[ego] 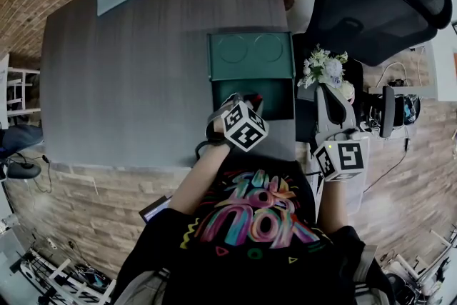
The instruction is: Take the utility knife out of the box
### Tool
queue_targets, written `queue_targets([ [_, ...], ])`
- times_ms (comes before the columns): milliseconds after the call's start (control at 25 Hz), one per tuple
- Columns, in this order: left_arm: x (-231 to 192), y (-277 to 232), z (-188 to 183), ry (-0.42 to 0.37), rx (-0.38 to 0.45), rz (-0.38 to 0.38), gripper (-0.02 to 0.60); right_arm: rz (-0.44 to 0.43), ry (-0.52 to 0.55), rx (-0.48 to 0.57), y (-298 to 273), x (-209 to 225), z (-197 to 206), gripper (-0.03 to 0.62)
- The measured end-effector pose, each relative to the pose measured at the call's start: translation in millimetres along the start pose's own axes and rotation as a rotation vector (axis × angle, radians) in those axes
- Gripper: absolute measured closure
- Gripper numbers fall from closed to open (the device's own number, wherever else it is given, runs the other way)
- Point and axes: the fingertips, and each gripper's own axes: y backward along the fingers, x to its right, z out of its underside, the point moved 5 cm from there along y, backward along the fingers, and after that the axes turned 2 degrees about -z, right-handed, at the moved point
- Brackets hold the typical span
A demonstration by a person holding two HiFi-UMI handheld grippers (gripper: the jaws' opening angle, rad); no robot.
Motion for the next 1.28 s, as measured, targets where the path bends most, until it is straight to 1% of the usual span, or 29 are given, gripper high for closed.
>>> queue_targets([
  [360, -14.8, 42.9, -30.4, 0.013, 0.143, -0.079, 0.52, -0.024, 0.016, 0.025, -1.5, -10.5, -8.7, 0.594],
  [640, -31.8, 92.9, -52.1, 0.051, 0.291, -0.178, 0.52, -0.078, 0.043, 0.047, -6.2, -26.9, -18.7, 0.594],
  [840, -40.2, 135.4, -65.2, 0.077, 0.425, -0.234, 0.52, -0.123, 0.059, 0.054, -13.4, -40.2, -24.8, 0.594],
  [1000, -48.7, 172.4, -70.6, 0.111, 0.554, -0.288, 0.52, -0.164, 0.071, 0.056, -20.3, -52.7, -28.2, 0.594],
  [1120, -56.1, 202.6, -75.2, 0.117, 0.65, -0.332, 0.52, -0.187, 0.073, 0.062, -22.7, -59.9, -30.3, 0.594],
  [1280, -64.2, 230.5, -70.5, 0.169, 0.759, -0.377, 0.52, -0.204, 0.074, 0.069, -25.4, -66.5, -33.3, 0.594],
])
